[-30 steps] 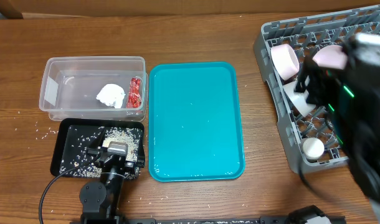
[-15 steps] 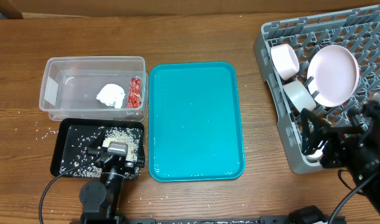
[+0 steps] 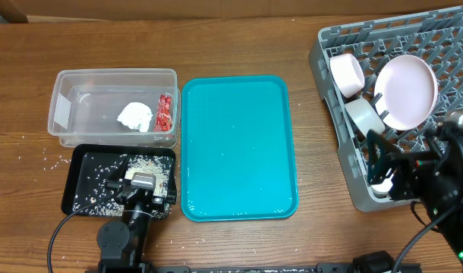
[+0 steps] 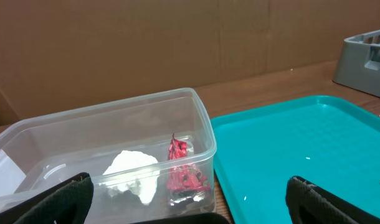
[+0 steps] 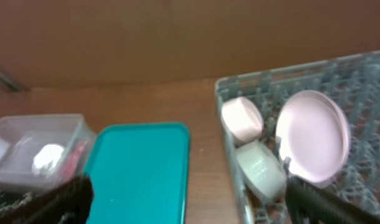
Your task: Sort waste into correct bins and load items into the dishwasher
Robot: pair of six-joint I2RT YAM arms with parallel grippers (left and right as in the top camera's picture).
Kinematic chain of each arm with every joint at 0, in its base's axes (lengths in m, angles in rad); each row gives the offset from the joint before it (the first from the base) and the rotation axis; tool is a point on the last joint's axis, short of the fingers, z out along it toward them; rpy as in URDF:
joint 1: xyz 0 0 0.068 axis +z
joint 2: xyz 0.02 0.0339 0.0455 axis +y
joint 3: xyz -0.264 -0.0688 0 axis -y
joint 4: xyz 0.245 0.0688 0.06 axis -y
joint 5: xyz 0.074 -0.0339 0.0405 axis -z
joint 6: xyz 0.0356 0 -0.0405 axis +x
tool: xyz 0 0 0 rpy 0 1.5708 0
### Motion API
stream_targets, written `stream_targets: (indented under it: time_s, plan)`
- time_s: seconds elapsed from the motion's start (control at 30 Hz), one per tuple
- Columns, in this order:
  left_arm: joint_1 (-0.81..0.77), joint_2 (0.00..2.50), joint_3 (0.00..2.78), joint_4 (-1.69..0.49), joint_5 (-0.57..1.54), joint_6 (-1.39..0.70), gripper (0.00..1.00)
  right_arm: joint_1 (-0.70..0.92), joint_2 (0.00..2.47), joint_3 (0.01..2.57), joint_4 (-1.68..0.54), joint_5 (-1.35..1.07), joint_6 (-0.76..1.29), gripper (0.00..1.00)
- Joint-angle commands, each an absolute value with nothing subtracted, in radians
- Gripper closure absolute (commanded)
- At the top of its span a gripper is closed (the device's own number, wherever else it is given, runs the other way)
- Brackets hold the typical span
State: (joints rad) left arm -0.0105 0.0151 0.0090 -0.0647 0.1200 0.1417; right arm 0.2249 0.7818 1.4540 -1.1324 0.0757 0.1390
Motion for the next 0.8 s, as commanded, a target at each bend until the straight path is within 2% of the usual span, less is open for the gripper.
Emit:
stream_targets:
  time_s: [0.0, 0.17, 0.43, 0.77]
  plan:
    - [-0.002, 0.004, 0.005, -0.066, 0.121, 0.157, 0.00, 0.149, 0.710, 1.283, -0.997, 0.028, 0.101, 0.00]
    - [-0.002, 0.004, 0.005, -0.066, 0.121, 0.157, 0.00, 0.128, 0.578, 1.014, -0.791, 0.016, 0.101, 0.00]
    - [-0.002, 0.004, 0.005, -0.066, 0.121, 0.157, 0.00, 0.128, 0.254, 0.461, -0.341, -0.015, 0.104, 0.00]
    - [-0.002, 0.004, 0.005, -0.067, 0.121, 0.157, 0.00, 0.128, 0.004, 0.051, -0.062, -0.093, 0.105, 0.00]
